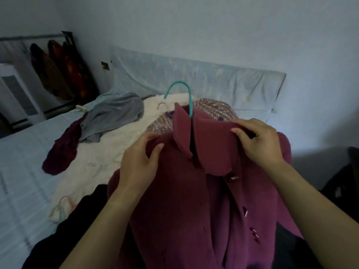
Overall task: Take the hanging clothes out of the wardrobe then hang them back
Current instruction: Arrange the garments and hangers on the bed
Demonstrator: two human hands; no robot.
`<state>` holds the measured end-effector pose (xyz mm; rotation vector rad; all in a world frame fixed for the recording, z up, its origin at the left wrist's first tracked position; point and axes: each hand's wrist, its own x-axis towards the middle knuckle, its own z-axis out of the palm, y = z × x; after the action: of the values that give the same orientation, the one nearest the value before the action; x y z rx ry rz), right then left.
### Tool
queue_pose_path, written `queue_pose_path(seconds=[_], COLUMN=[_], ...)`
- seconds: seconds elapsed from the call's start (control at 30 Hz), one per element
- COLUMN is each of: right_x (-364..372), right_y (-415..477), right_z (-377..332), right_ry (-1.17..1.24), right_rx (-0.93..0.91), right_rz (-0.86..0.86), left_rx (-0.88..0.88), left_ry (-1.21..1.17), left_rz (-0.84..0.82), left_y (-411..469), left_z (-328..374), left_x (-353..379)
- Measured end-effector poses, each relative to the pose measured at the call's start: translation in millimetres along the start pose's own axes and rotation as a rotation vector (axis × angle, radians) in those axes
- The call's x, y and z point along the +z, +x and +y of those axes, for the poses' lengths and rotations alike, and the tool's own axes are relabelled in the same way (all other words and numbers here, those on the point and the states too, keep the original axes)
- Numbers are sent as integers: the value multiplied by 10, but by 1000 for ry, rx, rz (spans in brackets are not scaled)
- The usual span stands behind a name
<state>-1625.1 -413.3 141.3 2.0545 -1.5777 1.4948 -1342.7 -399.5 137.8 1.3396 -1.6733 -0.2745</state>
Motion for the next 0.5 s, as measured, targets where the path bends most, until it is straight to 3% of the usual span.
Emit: queue_pose_path(seconds=[0.27,0.5], right_x=[981,2453], right_y=[1390,1821], right_z=[607,1693], right_ry=[20,93], right_rx=[-60,0], right_rz=[-14,-297], left_rx=[-30,-224], left_ry=[38,315], left_rz=[103,-15], left_y=[1384,1976], left_z=[-488,-1605], left_x=[453,1173])
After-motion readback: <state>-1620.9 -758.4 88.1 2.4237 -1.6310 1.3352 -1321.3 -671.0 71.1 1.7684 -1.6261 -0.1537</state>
